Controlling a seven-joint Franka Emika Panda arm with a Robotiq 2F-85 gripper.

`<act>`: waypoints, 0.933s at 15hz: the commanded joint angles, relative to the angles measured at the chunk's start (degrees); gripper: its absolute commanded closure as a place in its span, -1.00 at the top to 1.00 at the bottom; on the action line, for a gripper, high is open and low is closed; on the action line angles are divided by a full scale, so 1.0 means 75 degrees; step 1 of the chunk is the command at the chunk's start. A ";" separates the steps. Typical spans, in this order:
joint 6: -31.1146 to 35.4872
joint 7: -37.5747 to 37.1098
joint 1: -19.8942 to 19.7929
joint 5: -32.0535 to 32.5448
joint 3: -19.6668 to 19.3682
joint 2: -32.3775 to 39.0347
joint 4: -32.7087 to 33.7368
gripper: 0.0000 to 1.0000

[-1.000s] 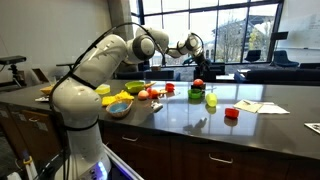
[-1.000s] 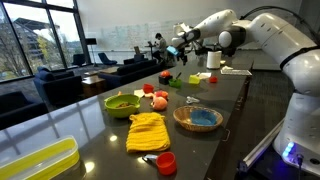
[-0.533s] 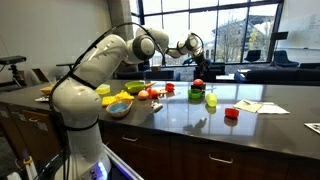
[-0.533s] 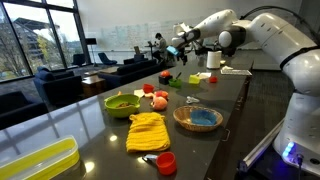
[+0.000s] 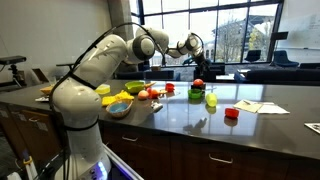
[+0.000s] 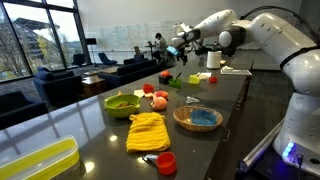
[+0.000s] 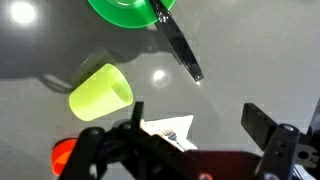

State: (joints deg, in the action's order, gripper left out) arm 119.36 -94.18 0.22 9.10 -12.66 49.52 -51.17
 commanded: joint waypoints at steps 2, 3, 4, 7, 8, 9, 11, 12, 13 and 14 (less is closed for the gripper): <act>0.0000 0.0000 0.0000 0.0000 0.0000 0.0000 0.0000 1.00; 0.0000 0.0000 0.0000 0.0000 0.0000 0.0000 0.0000 1.00; 0.0000 0.0000 0.0000 0.0000 0.0000 0.0000 0.0000 1.00; 0.0000 0.0000 0.0000 0.0000 0.0000 0.0000 0.0000 1.00; 0.0000 0.0000 0.0000 0.0000 0.0000 0.0000 0.0000 1.00; 0.0000 0.0000 0.0000 0.0000 0.0000 0.0000 0.0000 1.00; 0.0000 0.0000 0.0000 0.0000 0.0000 0.0000 0.0000 1.00; 0.0000 0.0000 0.0000 0.0000 0.0000 0.0000 0.0000 1.00; 0.0000 0.0000 0.0000 0.0000 0.0000 0.0000 0.0000 1.00; -0.0128 -0.0061 -0.0036 -0.0013 -0.0029 0.0081 0.0117 1.00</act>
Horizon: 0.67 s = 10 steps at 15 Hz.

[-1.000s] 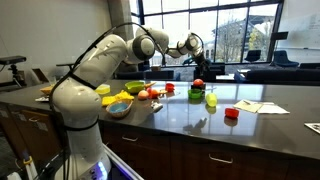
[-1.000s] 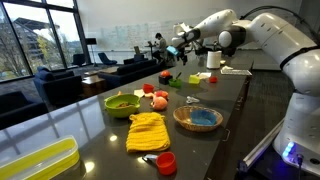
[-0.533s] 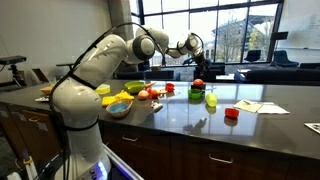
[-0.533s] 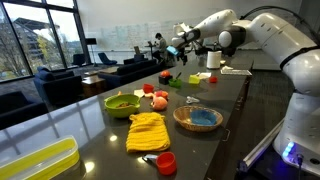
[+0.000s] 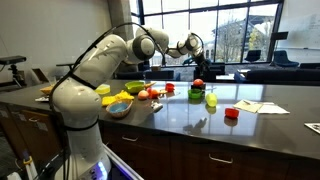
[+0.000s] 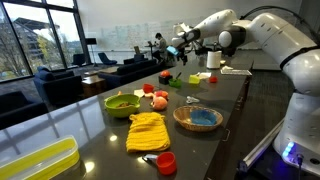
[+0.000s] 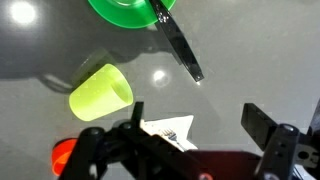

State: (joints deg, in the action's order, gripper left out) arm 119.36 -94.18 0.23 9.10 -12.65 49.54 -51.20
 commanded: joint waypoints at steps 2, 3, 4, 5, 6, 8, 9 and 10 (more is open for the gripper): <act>0.0453 0.0218 0.0002 0.0046 0.0057 -0.0035 -0.0208 1.00; 0.0695 0.0401 0.0031 0.0101 0.0075 -0.0047 -0.0299 1.00; 0.0575 0.0750 0.0002 0.0049 0.0172 -0.0045 -0.0297 1.00; 0.0149 0.1143 -0.0066 -0.0056 0.0290 -0.0014 -0.0195 1.00; -0.0111 0.1534 -0.0135 -0.0132 0.0400 0.0011 -0.0144 1.00; -0.0769 0.2305 -0.0304 -0.0430 0.0618 0.0148 0.0126 1.00; -0.1096 0.2601 -0.0375 -0.0562 0.0682 0.0239 0.0280 1.00; -0.1392 0.2791 -0.0405 -0.0631 0.0673 0.0331 0.0426 1.00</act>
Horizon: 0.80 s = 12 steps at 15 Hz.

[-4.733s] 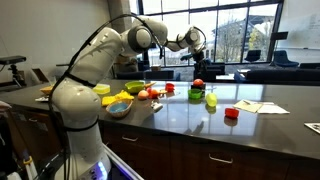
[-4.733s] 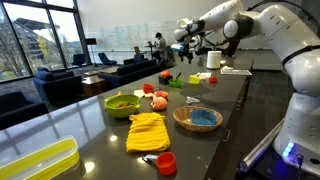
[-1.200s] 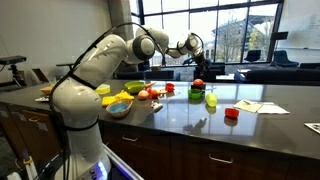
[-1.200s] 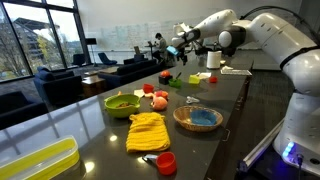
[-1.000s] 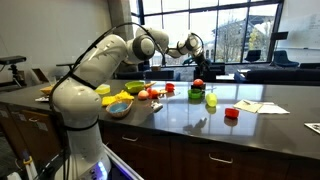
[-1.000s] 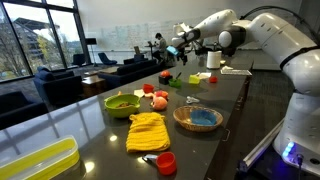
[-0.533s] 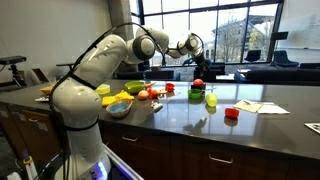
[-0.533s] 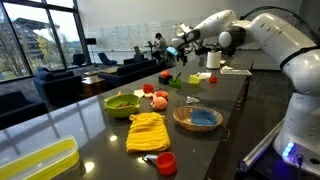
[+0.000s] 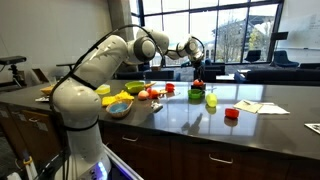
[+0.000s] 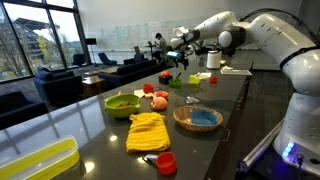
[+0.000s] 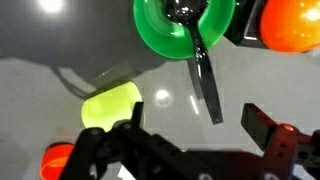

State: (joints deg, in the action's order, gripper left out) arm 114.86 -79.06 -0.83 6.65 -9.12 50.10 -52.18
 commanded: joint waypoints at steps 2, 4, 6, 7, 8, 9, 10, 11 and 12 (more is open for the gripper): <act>-0.1379 0.0869 -0.0305 -0.0378 0.0103 0.0491 0.0920 1.00; -0.1172 -0.0375 -0.0311 -0.0388 -0.0123 0.0825 0.1277 1.00; -0.0722 -0.0996 -0.0358 -0.0405 -0.0166 0.1071 0.1529 1.00; -0.0501 -0.1318 -0.0361 -0.0400 -0.0182 0.1168 0.1622 1.00; -0.0281 -0.1529 -0.0353 -0.0351 -0.0203 0.1285 0.1731 1.00; -0.0079 -0.1675 -0.0345 -0.0315 -0.0216 0.1369 0.1795 1.00; 0.0121 -0.1807 -0.0331 -0.0279 -0.0237 0.1476 0.1889 1.00; 0.0278 -0.1886 -0.0312 -0.0220 -0.0266 0.1586 0.1982 1.00; 0.0401 -0.1996 -0.0297 -0.0169 -0.0304 0.1708 0.2095 1.00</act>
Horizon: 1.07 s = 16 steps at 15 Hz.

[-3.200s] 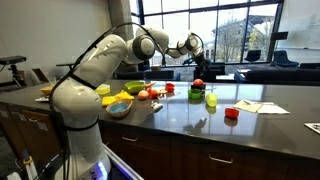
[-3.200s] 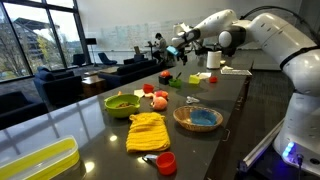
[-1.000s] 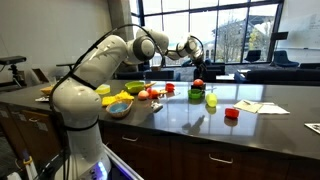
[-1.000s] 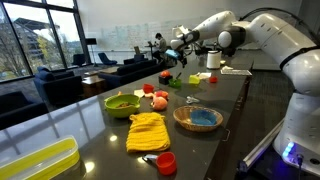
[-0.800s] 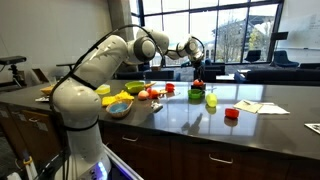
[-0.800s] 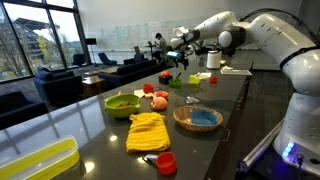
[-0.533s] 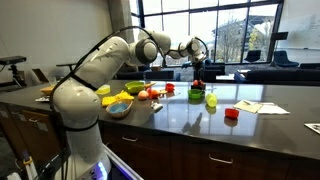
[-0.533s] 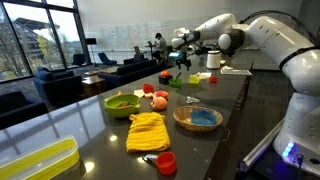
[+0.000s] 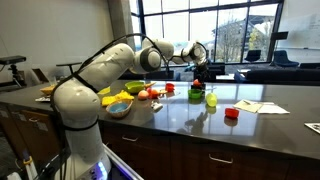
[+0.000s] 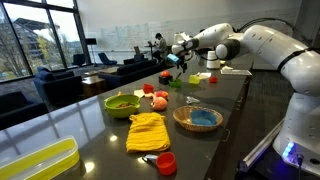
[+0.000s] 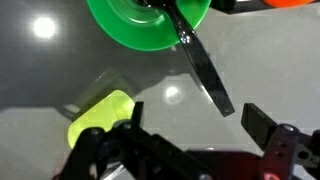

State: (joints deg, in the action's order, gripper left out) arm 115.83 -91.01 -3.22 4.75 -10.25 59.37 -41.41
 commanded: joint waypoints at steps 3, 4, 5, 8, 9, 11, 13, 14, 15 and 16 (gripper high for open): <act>0.0347 -0.0660 0.0087 0.0246 -0.0293 0.0754 0.0935 1.00; 0.0344 -0.0712 0.0093 0.0275 -0.0307 0.0814 0.0995 1.00; 0.0324 -0.0713 0.0089 0.0298 -0.0315 0.0875 0.1060 1.00; 0.0242 -0.0719 0.0084 0.0339 -0.0338 0.1008 0.1199 1.00; 0.0231 -0.0718 0.0084 0.0348 -0.0347 0.1042 0.1229 1.00; 0.0205 -0.0706 0.0082 0.0360 -0.0388 0.1119 0.1299 1.00; 0.0090 -0.0744 0.0094 0.0404 -0.0479 0.1228 0.1396 1.00; 0.0067 -0.0745 0.0095 0.0426 -0.0507 0.1267 0.1428 1.00; 0.0041 -0.0737 0.0097 0.0432 -0.0528 0.1288 0.1450 1.00; 0.0019 -0.0722 0.0095 0.0427 -0.0540 0.1313 0.1475 1.00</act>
State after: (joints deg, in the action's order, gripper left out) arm 117.72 -95.17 -2.60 7.15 -13.17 67.25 -33.85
